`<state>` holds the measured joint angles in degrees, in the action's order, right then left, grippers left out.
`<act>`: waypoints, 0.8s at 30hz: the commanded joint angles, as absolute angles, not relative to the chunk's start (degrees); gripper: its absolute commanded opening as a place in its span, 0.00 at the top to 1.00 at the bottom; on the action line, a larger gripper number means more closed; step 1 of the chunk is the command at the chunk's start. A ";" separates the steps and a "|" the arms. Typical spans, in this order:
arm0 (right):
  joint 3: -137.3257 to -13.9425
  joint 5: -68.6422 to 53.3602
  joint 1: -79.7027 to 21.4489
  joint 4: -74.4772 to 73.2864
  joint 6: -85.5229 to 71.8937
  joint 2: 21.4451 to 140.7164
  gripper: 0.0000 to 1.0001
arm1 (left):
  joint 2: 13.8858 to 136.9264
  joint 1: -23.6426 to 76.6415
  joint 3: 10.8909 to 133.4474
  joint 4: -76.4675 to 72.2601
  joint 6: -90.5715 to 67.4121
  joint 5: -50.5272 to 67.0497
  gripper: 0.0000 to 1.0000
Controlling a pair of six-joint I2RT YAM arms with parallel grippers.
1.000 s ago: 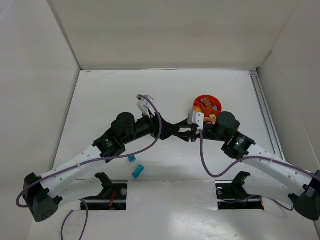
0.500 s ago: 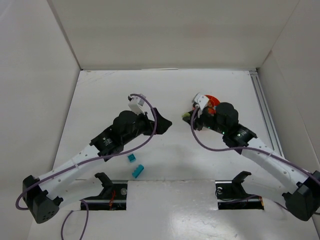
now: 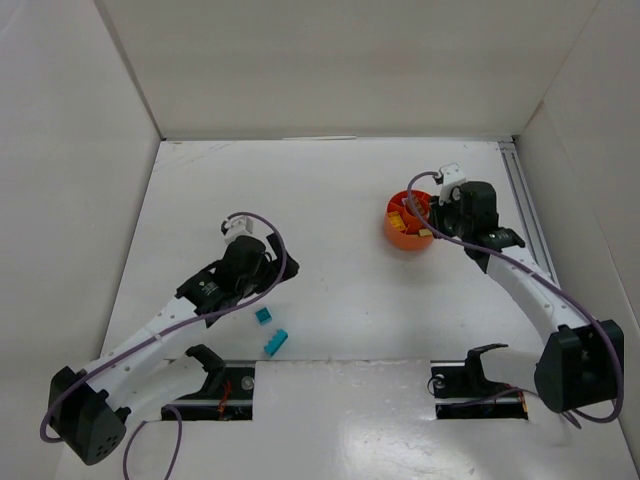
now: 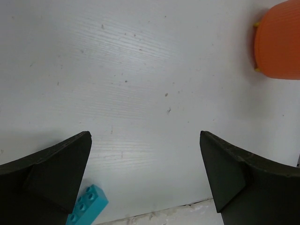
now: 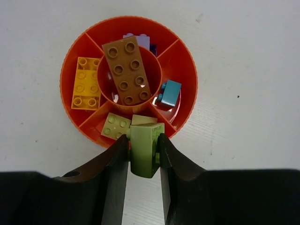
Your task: Sort the legos into containers by color
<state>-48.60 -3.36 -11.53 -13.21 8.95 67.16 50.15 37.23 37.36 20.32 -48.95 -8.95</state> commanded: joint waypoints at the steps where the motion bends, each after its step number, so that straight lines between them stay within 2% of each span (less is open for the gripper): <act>1: -51.77 -3.95 -11.25 -9.93 8.17 69.51 0.97 | 48.87 36.91 36.83 23.46 -52.29 -11.16 0.00; 6: -51.69 -3.25 -11.25 -8.44 7.03 71.89 0.93 | 49.39 36.91 36.30 24.96 -53.61 -11.69 0.00; 9: -50.54 -3.25 -11.25 -6.60 7.03 71.89 0.85 | 49.39 36.91 36.30 24.96 -53.61 -11.69 0.00; 14: -50.01 -3.25 -11.25 -3.96 6.50 73.74 0.84 | 49.92 36.91 36.83 26.01 -53.61 -11.69 0.00; 24: -48.43 -3.25 -11.25 -3.43 5.45 74.44 0.67 | 49.92 36.91 36.83 32.70 -60.29 -14.23 0.00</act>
